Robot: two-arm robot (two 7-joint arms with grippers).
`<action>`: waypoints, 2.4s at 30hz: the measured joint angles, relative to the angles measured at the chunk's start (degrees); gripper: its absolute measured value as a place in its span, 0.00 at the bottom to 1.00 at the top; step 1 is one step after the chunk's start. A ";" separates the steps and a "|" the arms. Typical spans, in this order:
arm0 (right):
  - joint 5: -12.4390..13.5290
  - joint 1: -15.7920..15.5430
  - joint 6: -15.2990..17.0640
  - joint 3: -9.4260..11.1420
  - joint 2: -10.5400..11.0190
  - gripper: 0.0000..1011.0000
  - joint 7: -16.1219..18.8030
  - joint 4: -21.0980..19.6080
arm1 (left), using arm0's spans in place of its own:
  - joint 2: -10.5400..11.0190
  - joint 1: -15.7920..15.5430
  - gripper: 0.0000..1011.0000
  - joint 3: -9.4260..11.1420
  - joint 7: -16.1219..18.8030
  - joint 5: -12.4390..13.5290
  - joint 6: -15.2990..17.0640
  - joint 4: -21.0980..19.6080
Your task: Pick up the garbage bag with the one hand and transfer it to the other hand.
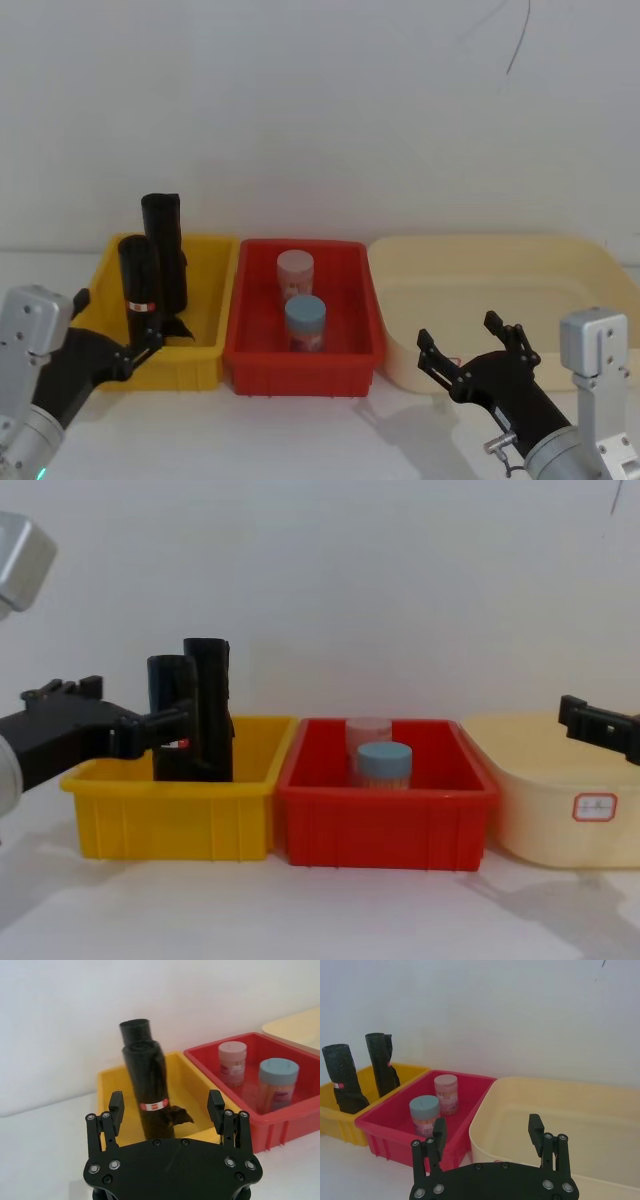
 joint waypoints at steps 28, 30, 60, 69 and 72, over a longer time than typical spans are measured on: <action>0.00 0.00 0.00 0.00 0.00 0.99 0.00 0.00 | -1.67 -6.29 0.99 -1.04 -4.33 -0.90 1.01 7.70; 0.00 0.00 0.00 0.00 0.00 0.99 0.00 0.00 | -1.97 -6.95 0.99 -0.74 -4.78 -0.70 1.04 8.53; 0.00 0.00 -0.01 0.00 0.00 0.99 0.00 0.00 | -7.09 -14.99 0.99 0.24 -7.38 0.96 0.30 19.63; 0.00 0.00 0.00 0.00 0.00 0.99 0.00 0.00 | -8.07 -16.34 0.86 -0.06 -7.57 1.23 0.18 21.85; 0.00 0.00 0.00 0.00 0.00 0.99 0.00 0.00 | -8.25 -16.56 0.76 -0.27 -7.59 1.29 0.15 22.25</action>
